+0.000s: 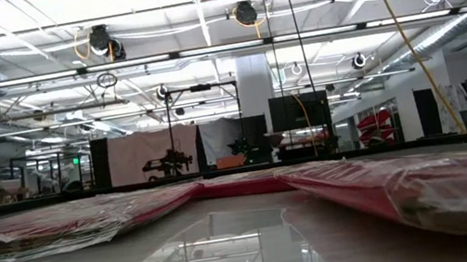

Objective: Sort popcorn bags into baskets
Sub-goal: Put the red popcorn bag into the green bin

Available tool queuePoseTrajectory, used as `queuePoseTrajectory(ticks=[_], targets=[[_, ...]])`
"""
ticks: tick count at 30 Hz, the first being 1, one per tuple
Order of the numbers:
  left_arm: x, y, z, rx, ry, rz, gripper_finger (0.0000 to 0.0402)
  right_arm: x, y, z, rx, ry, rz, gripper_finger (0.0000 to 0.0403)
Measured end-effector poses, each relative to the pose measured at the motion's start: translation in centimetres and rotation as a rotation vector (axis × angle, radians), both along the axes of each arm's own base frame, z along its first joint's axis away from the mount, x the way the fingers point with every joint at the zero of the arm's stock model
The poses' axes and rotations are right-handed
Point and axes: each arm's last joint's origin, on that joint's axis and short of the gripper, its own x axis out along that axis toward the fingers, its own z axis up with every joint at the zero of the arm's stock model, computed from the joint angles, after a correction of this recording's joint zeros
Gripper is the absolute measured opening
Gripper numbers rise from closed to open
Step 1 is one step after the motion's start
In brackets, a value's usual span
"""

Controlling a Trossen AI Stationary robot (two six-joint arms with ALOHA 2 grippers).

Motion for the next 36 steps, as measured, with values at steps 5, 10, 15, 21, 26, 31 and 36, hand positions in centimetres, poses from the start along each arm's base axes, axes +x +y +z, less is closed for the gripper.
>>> queuePoseTrajectory(ticks=[5,10,15,21,26,31,36], targets=[[-0.3,1.4,0.0,0.069,-0.007,0.139,0.0063,-0.3,-0.6,0.1,0.112,0.085,-0.030,0.0020],[-1.3,2.7,0.4,0.129,-0.011,0.231,0.0120,-1.4,-1.4,1.1,0.220,0.168,-0.107,0.0007],[-3.4,3.9,1.4,0.154,-0.044,0.368,0.0158,-3.5,-2.0,2.8,0.291,0.224,-0.252,0.0007],[-5.7,4.2,2.5,0.179,-0.097,0.475,0.0170,-5.8,-2.1,5.2,0.392,0.164,-0.573,0.0008],[-6.2,3.9,2.5,0.148,-0.084,0.454,0.0170,-6.1,-0.7,5.8,0.448,0.106,-0.764,0.0008],[-6.0,3.4,2.5,0.143,-0.086,0.390,0.0171,-6.0,1.4,6.2,0.446,0.031,-0.898,0.0008],[-5.9,2.8,2.5,0.138,-0.095,0.354,0.0171,-6.2,3.2,6.6,0.440,-0.097,-1.032,0.0008]])
